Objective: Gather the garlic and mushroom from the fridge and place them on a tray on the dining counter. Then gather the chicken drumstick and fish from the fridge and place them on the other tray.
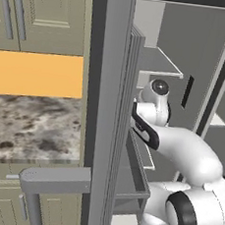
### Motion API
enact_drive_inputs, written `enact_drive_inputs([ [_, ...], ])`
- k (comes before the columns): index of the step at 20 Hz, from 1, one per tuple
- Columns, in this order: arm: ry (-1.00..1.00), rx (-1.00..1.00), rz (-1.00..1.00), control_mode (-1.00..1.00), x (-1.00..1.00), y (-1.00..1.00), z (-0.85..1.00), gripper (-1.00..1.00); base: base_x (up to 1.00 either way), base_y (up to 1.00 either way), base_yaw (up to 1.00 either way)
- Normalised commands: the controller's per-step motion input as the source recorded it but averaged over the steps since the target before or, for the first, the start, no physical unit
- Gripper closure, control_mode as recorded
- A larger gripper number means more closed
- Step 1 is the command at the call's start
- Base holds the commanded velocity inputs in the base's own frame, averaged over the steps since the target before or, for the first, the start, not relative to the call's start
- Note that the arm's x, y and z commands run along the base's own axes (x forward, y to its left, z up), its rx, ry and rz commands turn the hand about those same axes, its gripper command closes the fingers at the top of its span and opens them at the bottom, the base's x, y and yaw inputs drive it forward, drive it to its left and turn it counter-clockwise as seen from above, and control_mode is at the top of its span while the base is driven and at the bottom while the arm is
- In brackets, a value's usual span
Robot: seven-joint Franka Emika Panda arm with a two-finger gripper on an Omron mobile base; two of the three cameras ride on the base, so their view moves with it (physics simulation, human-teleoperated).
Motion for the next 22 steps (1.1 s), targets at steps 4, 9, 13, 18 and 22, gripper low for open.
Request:
enact_drive_inputs([
  [4, 0.02, 0.00, -0.01, -1.00, 0.44, 0.02, -0.17, -1.00, 0.00, 0.00, 0.00],
  [9, 0.05, 0.00, 0.00, -1.00, 0.44, 0.00, -0.08, -1.00, 0.00, 0.00, 0.00],
  [13, 0.06, 0.00, -0.01, -1.00, 0.51, 0.01, -0.14, -1.00, 0.00, 0.00, 0.00],
  [18, 0.07, 0.00, -0.01, -1.00, 0.44, 0.01, -0.25, -1.00, 0.00, 0.00, 0.00],
  [22, 0.06, 0.00, -0.01, -1.00, 0.46, 0.05, -0.30, -1.00, 0.00, 0.00, 0.00],
])
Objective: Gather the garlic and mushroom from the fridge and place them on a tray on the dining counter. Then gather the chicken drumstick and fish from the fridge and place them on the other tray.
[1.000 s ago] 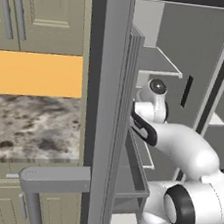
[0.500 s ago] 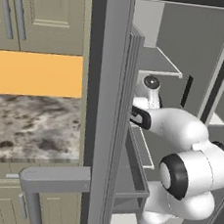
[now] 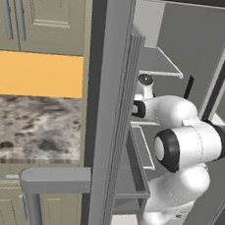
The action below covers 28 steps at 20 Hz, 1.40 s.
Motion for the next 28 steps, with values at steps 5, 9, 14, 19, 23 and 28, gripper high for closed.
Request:
enact_drive_inputs([
  [5, 0.02, 0.00, -0.02, -1.00, 0.46, 0.08, -0.23, -1.00, 0.00, 0.00, 0.00],
  [9, 0.01, 0.00, -0.03, -1.00, 0.47, 0.10, -0.28, -1.00, 0.00, 0.00, 0.00],
  [14, 0.03, 0.00, 0.00, -1.00, 0.31, 0.03, -0.27, -1.00, 0.00, 0.00, 0.00],
  [19, 0.06, 0.00, 0.00, -1.00, 0.07, 0.07, -0.36, 1.00, 0.00, 0.00, 0.00],
  [23, 0.00, 0.00, 0.00, -1.00, -0.08, 0.00, -0.31, 1.00, 0.00, 0.00, 0.00],
  [28, -0.05, 0.00, 0.00, -1.00, -0.50, -0.11, -0.45, 1.00, 0.00, 0.00, 0.00],
])
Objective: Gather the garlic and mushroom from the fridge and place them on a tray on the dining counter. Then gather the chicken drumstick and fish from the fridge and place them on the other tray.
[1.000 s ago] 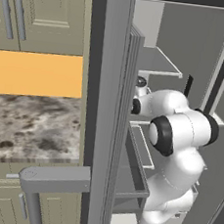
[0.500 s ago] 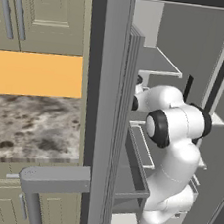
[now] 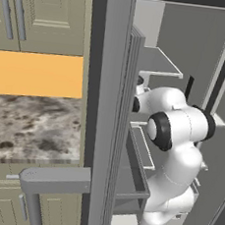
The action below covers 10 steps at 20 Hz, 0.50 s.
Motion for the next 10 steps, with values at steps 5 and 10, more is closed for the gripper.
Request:
enact_drive_inputs([
  [5, -0.16, 0.00, 0.00, -1.00, -0.63, -0.04, -0.45, 1.00, 0.00, 0.00, 0.00],
  [10, -0.16, 0.02, 0.00, -1.00, -0.87, -0.04, -0.06, 1.00, 0.00, 0.00, 0.00],
])
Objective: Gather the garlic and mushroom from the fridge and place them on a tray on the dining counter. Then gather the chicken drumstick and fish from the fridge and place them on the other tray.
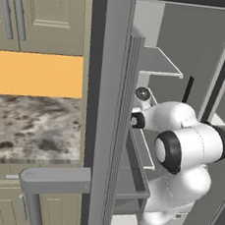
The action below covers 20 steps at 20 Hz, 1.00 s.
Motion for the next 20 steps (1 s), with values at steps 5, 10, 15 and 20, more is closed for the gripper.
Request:
enact_drive_inputs([
  [5, -0.16, 0.04, -0.02, -1.00, -0.99, -0.07, 0.30, 1.00, 0.00, 0.00, 0.00],
  [10, -0.03, 0.07, -0.04, -1.00, -0.68, -0.14, 0.87, 1.00, 0.00, 0.00, 0.00],
  [15, 0.02, 0.10, -0.05, -1.00, -0.61, -0.28, 0.91, 1.00, 0.00, 0.00, 0.00],
  [20, 0.12, 0.13, -0.05, -1.00, -0.76, -0.18, 0.48, 1.00, 0.00, 0.00, 0.00],
])
